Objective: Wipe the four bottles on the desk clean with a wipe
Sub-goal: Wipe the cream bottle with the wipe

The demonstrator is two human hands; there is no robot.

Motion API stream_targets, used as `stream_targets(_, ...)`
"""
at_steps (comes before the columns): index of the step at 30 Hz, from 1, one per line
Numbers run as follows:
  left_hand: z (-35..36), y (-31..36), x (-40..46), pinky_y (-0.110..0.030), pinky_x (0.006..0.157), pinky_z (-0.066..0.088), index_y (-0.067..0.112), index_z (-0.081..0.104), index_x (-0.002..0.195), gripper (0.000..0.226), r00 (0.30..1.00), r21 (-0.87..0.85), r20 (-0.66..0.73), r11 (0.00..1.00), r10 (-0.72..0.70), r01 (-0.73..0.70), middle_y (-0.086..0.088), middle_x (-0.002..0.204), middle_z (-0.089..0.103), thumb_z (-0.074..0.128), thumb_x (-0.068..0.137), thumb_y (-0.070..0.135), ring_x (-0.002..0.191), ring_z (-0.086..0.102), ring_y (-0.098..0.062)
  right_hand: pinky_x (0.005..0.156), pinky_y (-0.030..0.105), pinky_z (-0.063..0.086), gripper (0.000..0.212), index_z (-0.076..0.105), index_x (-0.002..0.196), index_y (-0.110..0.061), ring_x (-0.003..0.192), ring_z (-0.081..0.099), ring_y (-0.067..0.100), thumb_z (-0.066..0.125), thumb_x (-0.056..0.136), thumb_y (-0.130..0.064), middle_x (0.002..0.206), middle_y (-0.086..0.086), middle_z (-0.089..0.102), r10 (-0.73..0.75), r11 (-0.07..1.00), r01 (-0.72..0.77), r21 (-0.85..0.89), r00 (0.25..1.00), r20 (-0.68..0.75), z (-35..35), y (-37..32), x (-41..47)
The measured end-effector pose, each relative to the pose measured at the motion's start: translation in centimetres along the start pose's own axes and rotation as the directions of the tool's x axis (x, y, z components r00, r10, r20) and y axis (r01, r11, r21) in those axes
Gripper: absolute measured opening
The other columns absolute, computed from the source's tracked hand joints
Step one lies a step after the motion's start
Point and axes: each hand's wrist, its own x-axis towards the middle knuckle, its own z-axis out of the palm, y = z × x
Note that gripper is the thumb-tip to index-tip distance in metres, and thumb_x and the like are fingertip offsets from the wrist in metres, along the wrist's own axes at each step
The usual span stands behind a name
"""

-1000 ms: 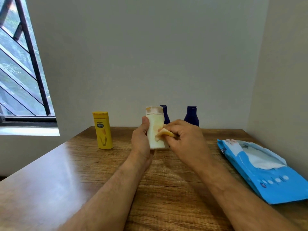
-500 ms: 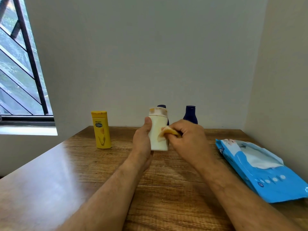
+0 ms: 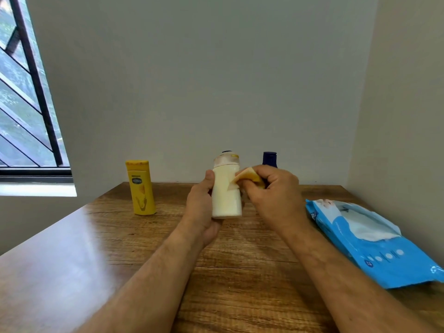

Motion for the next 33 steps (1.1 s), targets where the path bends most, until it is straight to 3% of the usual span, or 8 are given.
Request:
stream_targets(6,-1.1,0.8,1.0,-0.041,0.066,0.061,0.004,0.053,0.133,0.043,0.998,-0.11,-0.023,0.992,0.056,-0.058,-0.017,0.091,0.074,0.042,0.106,0.036,0.075,0.073,-0.025,0.06,0.009,0.047,0.009,0.079,0.081,-0.019,0.076,0.063,0.003,0.075,0.084,-0.012,0.077,-0.012,0.07,-0.062,0.994,0.08,-0.069,0.971,0.233,0.4,0.2,-0.3)
stream_targets(9,-1.0,0.3,1.0,-0.037,0.063,0.06,0.015,0.052,0.133,0.033,0.992,0.007,0.039,0.992,0.123,-0.124,-0.013,0.099,0.072,0.039,0.107,0.03,0.076,0.071,-0.022,0.062,0.005,0.045,0.006,0.078,0.087,-0.019,0.078,0.061,-0.004,0.073,0.087,-0.016,0.081,-0.012,0.069,-0.027,0.997,0.036,-0.063,0.991,0.132,0.4,0.1,-0.2)
stream_targets(13,-0.4,-0.3,0.6,-0.039,0.072,0.053,0.019,0.055,0.135,0.034,0.989,0.111,0.137,0.991,0.054,-0.069,-0.013,0.107,0.069,0.044,0.105,0.031,0.082,0.067,-0.021,0.064,0.002,0.043,0.007,0.076,0.093,-0.023,0.08,0.059,-0.009,0.07,0.091,-0.019,0.079,-0.018,0.066,-0.017,0.999,0.014,-0.045,0.997,-0.076,0.1,0.1,0.3)
stream_targets(17,-0.6,-0.6,0.2,-0.039,0.075,0.054,0.019,0.054,0.137,0.058,0.969,0.237,0.247,0.969,0.01,-0.07,-0.012,0.108,0.068,0.07,0.082,0.029,0.087,0.064,-0.021,0.063,0.004,0.045,0.005,0.074,0.091,-0.026,0.082,0.06,-0.006,0.07,0.091,-0.023,0.077,-0.018,0.065,-0.001,0.998,-0.006,-0.055,0.992,-0.126,0.1,0.5,0.4)
stream_targets(22,-1.1,-0.6,0.4,-0.062,0.104,0.041,0.01,0.049,0.14,0.084,0.955,0.218,0.295,0.974,-0.011,-0.056,-0.027,0.134,0.059,0.081,0.062,0.015,0.111,0.057,-0.036,0.051,0.004,0.043,0.016,0.069,0.079,-0.029,0.07,0.059,-0.008,0.073,0.087,-0.016,0.075,-0.012,0.065,0.037,0.999,-0.034,-0.041,0.995,0.09,-0.3,0.3,0.1)
stream_targets(27,-0.9,-0.5,0.5,-0.039,0.086,0.05,0.005,0.058,0.133,0.076,0.941,0.184,0.338,0.981,-0.009,-0.057,-0.012,0.112,0.066,0.074,0.06,0.021,0.099,0.061,-0.021,0.06,0.013,0.053,0.015,0.067,0.089,-0.036,0.079,0.062,-0.004,0.071,0.089,-0.022,0.081,-0.017,0.066,0.056,0.998,-0.056,0.016,0.997,-0.047,0.1,0.6,0.3)
stream_targets(30,-0.8,-0.3,0.2,-0.036,0.083,0.052,0.003,0.064,0.125,0.066,0.938,0.153,0.346,0.986,0.005,-0.061,-0.007,0.097,0.069,0.07,0.061,0.016,0.084,0.065,-0.014,0.062,0.014,0.051,0.006,0.071,0.094,-0.03,0.079,0.062,-0.003,0.07,0.09,-0.025,0.081,-0.016,0.067,0.106,0.994,-0.1,0.05,0.984,-0.146,0.0,0.9,0.7)
stream_targets(33,-0.7,-0.2,0.0,-0.034,0.077,0.054,0.001,0.064,0.117,0.049,0.951,0.081,0.309,0.996,-0.006,-0.02,-0.007,0.086,0.069,0.06,0.07,0.013,0.073,0.065,-0.013,0.061,0.019,0.053,0.006,0.074,0.095,-0.025,0.073,0.064,0.002,0.071,0.089,-0.025,0.079,-0.012,0.068,0.13,0.99,-0.125,0.059,0.986,-0.101,-0.2,0.9,0.7)
